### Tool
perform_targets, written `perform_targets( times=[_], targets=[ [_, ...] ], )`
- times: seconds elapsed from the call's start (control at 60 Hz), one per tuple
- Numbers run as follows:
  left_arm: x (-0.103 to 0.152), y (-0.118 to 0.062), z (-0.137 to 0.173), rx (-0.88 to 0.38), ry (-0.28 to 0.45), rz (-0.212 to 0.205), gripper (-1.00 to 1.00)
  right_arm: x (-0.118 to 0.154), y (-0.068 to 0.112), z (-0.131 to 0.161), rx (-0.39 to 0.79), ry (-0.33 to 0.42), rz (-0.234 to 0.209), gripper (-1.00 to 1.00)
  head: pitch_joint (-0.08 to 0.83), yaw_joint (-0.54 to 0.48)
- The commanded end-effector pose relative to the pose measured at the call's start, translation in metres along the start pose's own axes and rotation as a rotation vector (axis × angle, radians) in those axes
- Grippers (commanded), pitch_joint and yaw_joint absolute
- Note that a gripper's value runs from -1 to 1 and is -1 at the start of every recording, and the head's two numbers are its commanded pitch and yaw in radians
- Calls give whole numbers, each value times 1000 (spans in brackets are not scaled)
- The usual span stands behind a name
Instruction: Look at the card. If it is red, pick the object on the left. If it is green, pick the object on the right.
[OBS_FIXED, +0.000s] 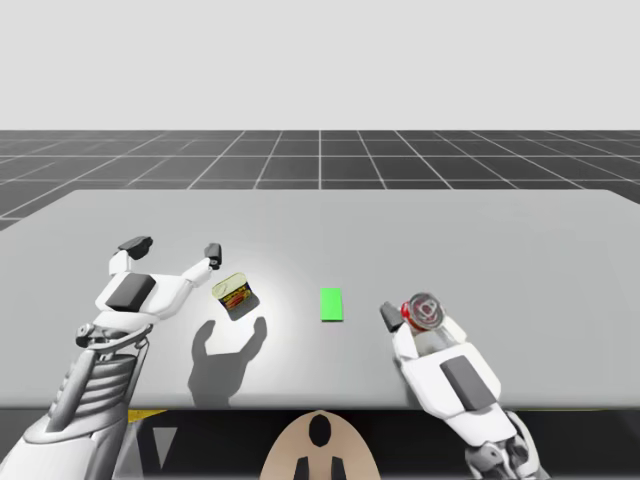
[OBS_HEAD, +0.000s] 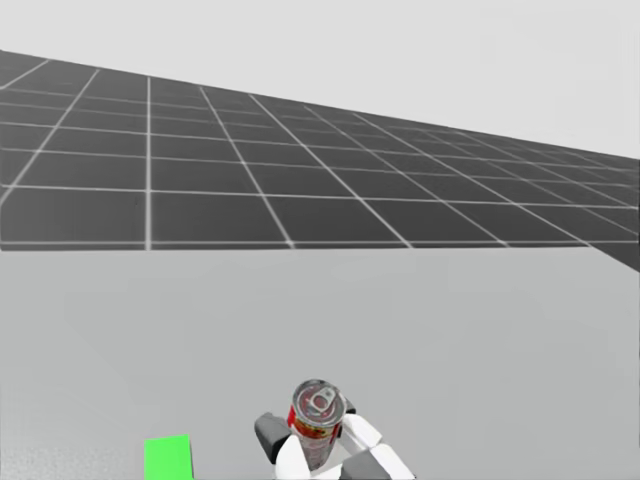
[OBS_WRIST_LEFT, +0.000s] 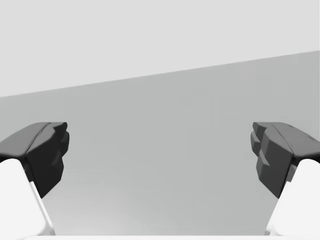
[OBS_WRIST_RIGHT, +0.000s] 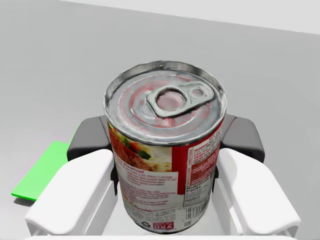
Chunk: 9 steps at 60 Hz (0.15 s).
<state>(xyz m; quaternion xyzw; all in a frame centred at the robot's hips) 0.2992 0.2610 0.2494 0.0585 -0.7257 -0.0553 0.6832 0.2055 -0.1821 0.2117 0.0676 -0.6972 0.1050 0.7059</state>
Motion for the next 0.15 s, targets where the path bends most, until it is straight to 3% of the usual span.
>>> perform_targets(
  times=[0.017, 0.15],
  targets=[
    [-1, 0, -1, -1, 3, 0, -1000, 68, 4, 7, 11, -198, 65, 994, 277, -358],
    [-1, -1, -2, -4, 7, -2, -1000, 104, 5, 15, -7, -297, 114, 989, 273, -350]
  ],
)
